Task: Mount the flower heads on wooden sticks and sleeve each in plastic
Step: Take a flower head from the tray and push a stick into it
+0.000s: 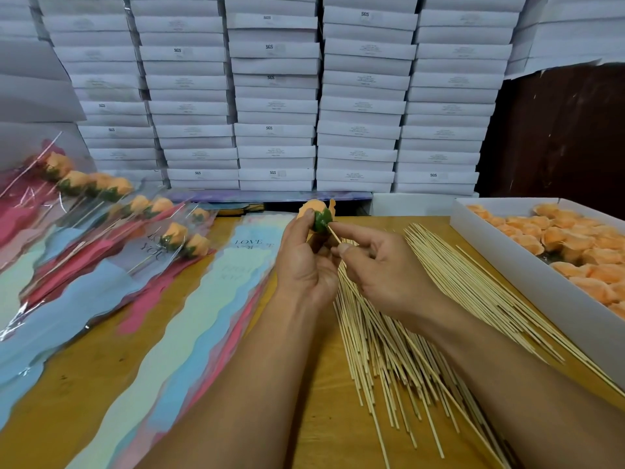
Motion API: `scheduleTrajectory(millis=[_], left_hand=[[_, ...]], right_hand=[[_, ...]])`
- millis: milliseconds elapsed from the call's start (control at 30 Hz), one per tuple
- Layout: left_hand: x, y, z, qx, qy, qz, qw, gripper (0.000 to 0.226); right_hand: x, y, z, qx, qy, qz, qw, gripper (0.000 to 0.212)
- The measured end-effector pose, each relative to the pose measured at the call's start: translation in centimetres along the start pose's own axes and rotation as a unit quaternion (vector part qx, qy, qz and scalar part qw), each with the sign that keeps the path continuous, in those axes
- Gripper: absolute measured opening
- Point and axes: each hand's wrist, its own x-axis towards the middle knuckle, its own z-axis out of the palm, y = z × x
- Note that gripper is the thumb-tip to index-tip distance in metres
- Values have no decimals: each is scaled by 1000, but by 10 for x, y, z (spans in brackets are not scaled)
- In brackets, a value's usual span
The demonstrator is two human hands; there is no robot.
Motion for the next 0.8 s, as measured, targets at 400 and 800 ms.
scheduleTrajectory(millis=[400, 800], left_hand=[[5, 0, -3, 8, -9, 3, 1000, 24], [-2, -3, -1, 237, 65, 163, 955, 14]], right_hand=[[2, 1, 1, 11, 3, 22, 1000, 39], [4, 9, -2, -40, -1, 47, 998, 34]])
